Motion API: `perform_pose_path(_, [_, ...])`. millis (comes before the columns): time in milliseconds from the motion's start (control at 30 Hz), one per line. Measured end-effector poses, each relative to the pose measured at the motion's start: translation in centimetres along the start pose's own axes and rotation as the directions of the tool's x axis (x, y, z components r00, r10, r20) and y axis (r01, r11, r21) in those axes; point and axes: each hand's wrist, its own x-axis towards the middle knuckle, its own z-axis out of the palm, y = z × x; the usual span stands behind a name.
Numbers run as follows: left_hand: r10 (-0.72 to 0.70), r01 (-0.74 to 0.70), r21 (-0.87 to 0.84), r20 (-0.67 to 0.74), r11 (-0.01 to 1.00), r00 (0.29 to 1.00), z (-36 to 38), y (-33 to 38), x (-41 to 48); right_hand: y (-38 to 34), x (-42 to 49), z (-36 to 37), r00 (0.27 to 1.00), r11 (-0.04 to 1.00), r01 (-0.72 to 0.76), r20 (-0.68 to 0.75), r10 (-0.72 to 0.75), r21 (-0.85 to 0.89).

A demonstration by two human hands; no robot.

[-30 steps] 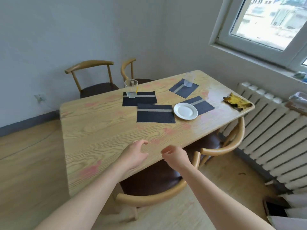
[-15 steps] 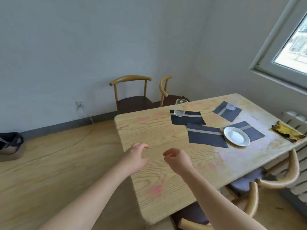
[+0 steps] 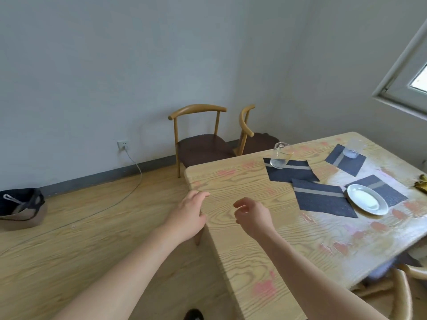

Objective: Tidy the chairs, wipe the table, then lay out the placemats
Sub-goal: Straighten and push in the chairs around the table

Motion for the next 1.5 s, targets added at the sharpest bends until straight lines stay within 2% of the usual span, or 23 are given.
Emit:
perform_pose_path(167, [0.034,-0.035,0.061,0.009,0.998,0.999,-2.7,-3.6,4.4,-3.1,5.3,1.8,1.0,0.996,-0.019,-0.001,0.019,0.086])
perform_pose_path(467, [0.062,-0.068,0.194,0.038,0.979,0.997,-9.0,-8.8,18.3,-9.9,18.0,4.2,0.997,0.986,-0.072,0.017,0.071,0.148])
perform_pose_path(600, [0.027,-0.033,0.159,0.044,0.987,0.999,-10.5,-11.5,23.1,-12.6,21.9,5.0,0.997,0.988,-0.075,0.026,0.072,0.138])
perform_pose_path(733, [0.066,-0.075,0.154,0.062,0.985,0.996,-12.2,-14.1,27.5,-14.9,25.4,5.9,0.996,0.989,-0.084,0.032,0.08,0.124])
perform_pose_path(1033, [0.177,-0.189,0.11,0.108,0.976,0.978,-19.4,-21.5,40.5,-23.7,36.7,8.4,0.979,0.98,-0.162,-0.107,0.174,0.112])
perform_pose_path(1233, [0.182,-0.196,0.069,0.17,0.978,0.968,-23.8,-27.2,48.2,-30.3,42.9,12.6,0.969,0.967,-0.206,-0.105,0.222,0.149])
perform_pose_path(1500, [0.211,-0.219,0.012,0.227,0.976,0.951,-25.1,-29.7,55.6,-33.1,48.5,13.5,0.95,0.954,-0.279,-0.117,0.291,0.109])
